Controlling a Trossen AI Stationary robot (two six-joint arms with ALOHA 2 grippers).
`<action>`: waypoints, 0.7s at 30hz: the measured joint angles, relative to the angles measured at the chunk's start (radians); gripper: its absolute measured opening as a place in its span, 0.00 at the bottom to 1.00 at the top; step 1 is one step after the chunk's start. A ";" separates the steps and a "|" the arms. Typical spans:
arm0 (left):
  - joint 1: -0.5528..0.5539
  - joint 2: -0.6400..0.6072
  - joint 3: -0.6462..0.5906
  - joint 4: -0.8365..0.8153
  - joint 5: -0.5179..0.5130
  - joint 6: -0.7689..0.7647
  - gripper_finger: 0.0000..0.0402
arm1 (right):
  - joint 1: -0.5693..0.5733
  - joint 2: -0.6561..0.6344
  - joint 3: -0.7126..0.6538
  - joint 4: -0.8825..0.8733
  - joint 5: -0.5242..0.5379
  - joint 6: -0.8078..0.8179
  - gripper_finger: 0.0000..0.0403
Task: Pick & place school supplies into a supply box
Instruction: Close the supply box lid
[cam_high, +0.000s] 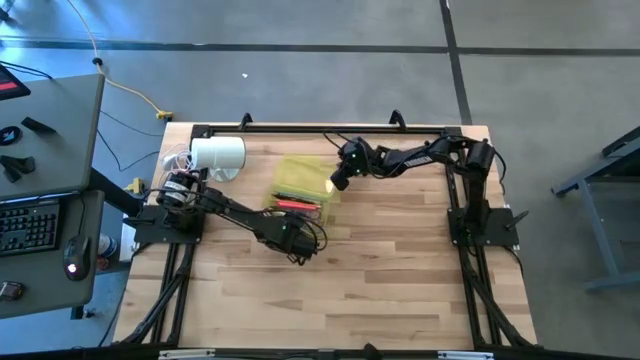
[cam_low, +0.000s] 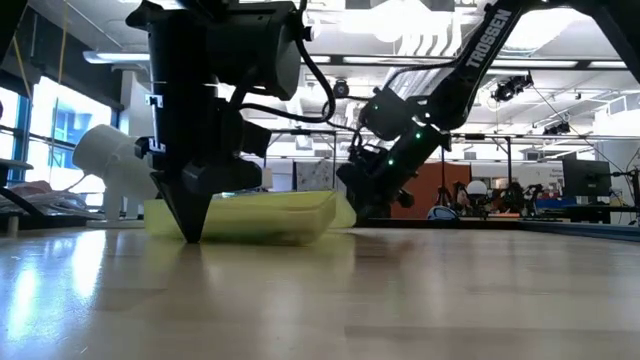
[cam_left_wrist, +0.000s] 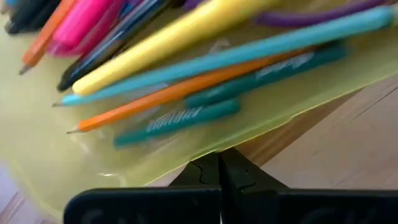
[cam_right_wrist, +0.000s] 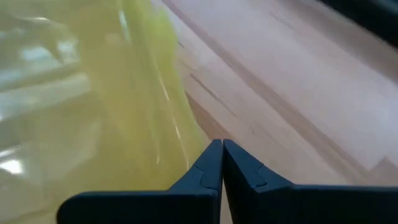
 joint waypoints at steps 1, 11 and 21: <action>0.000 0.000 0.000 0.000 0.000 0.006 0.04 | 0.007 -0.002 0.000 0.004 0.006 -0.017 0.00; 0.001 0.000 0.000 -0.002 0.042 0.050 0.04 | 0.060 -0.017 0.000 0.047 0.131 -0.087 0.00; -0.019 0.000 0.008 -0.012 0.111 0.056 0.04 | 0.067 -0.017 0.001 0.083 0.168 -0.134 0.00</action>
